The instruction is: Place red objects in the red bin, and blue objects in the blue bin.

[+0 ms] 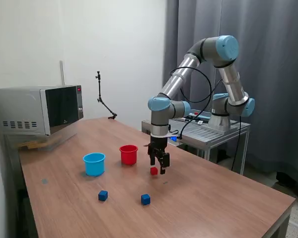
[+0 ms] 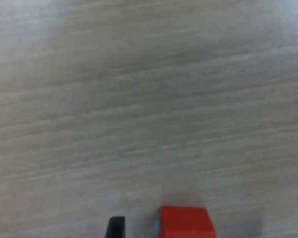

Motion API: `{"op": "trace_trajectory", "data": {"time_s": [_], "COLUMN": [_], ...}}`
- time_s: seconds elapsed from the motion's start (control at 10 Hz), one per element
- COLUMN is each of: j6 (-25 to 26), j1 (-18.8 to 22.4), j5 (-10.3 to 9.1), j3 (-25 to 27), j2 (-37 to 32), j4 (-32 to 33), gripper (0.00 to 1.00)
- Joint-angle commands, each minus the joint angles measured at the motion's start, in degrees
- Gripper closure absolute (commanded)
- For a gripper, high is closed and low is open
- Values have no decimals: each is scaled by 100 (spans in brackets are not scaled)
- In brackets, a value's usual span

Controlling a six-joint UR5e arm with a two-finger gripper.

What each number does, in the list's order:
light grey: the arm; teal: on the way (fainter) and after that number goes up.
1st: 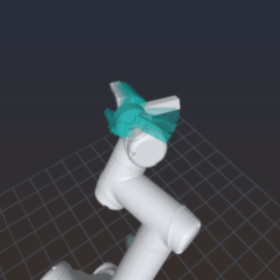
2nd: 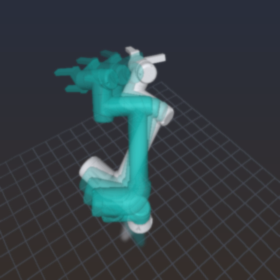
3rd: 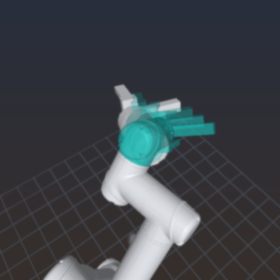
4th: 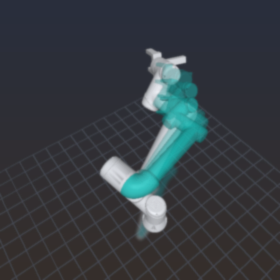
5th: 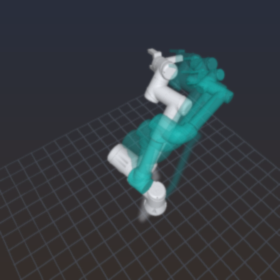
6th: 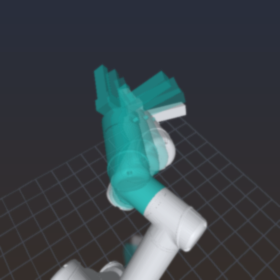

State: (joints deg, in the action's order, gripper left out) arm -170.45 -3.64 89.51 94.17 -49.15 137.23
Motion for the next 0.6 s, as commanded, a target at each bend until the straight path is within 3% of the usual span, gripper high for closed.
{"op": "trace_trajectory", "data": {"time_s": [0.0, 0.5], "j6": [-50, -50], "j1": [4, -5], "j5": [-4, -4], "j3": [-136, -136], "j2": [107, 143], "j4": [6, 6], "gripper": [0, 0]}}
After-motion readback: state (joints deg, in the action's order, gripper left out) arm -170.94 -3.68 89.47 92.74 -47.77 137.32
